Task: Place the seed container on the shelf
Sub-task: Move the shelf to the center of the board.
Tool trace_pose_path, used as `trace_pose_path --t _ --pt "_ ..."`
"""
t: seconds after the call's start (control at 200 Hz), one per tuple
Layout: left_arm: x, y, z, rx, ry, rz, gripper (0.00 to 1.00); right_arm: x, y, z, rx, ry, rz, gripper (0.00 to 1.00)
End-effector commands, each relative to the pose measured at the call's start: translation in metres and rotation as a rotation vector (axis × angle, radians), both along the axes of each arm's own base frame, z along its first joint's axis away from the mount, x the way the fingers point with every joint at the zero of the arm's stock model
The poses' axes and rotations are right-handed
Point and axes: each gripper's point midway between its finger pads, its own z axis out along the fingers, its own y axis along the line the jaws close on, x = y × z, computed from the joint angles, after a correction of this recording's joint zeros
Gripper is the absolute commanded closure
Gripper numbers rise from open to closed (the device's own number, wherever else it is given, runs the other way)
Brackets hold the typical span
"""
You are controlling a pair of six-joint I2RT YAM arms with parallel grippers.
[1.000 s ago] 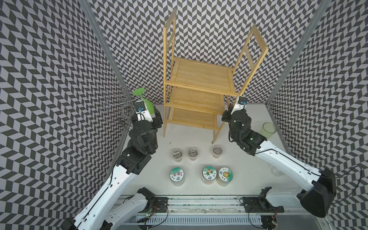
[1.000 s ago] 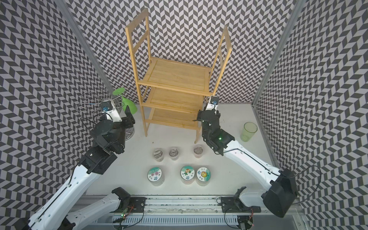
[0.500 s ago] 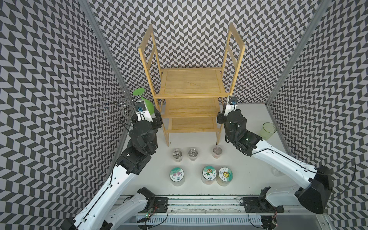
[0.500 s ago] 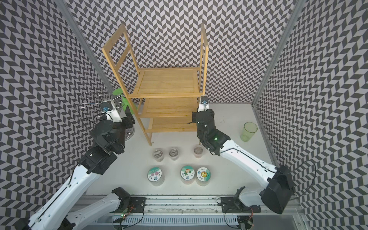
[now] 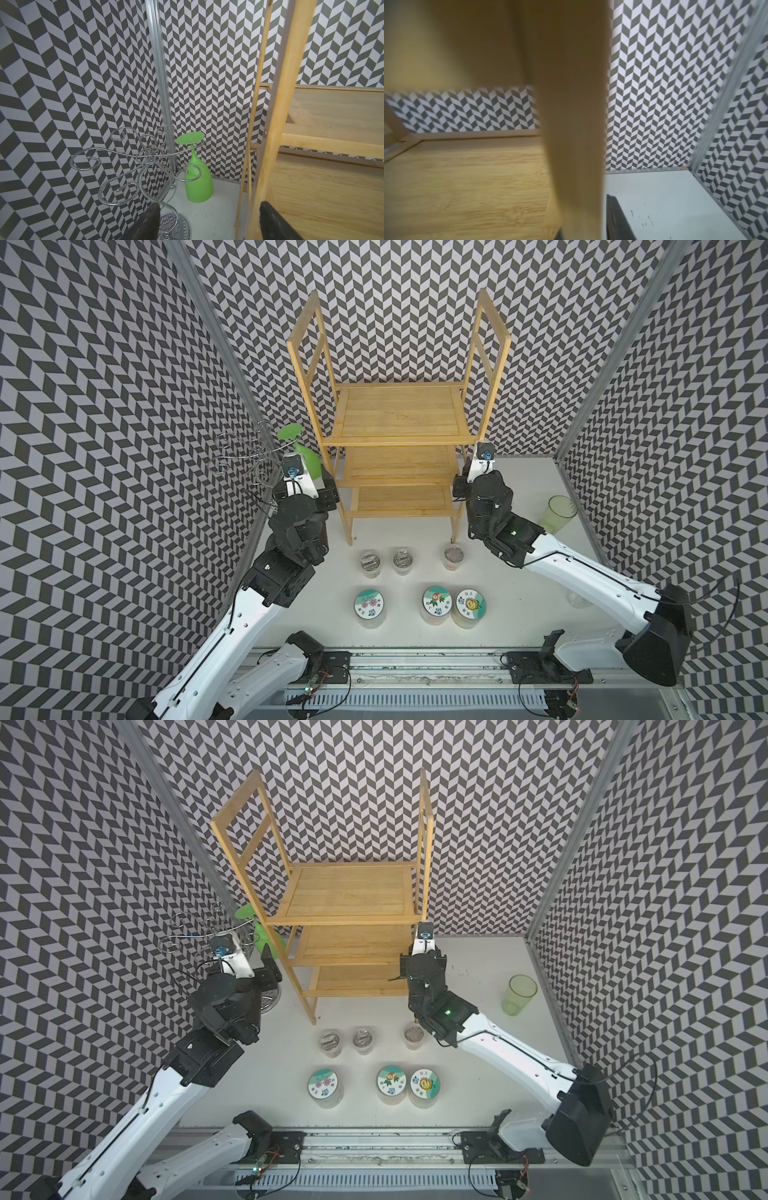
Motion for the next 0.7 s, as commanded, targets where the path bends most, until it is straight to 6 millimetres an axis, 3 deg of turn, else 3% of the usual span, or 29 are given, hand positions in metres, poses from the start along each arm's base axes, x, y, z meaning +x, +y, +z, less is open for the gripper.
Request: trace_pose_path --t 0.0,0.25,0.406,0.501,0.691 --pt "-0.004 0.004 0.001 -0.007 -0.009 0.007 0.23 -0.008 -0.018 0.031 0.091 -0.082 -0.060 0.68" --pt "-0.006 0.005 0.002 -0.017 -0.012 0.004 0.23 -0.012 -0.018 0.041 0.121 -0.071 -0.033 0.48" --pt "-0.007 0.005 0.002 -0.031 -0.006 0.000 0.22 -0.021 -0.023 0.049 0.152 -0.054 -0.019 0.29" --pt "-0.008 0.005 0.001 -0.047 0.007 -0.008 0.22 -0.032 -0.026 0.049 0.165 -0.020 -0.010 0.12" --pt "-0.012 0.004 -0.007 -0.073 0.040 -0.023 0.22 -0.061 -0.031 0.037 0.203 0.085 0.023 0.00"
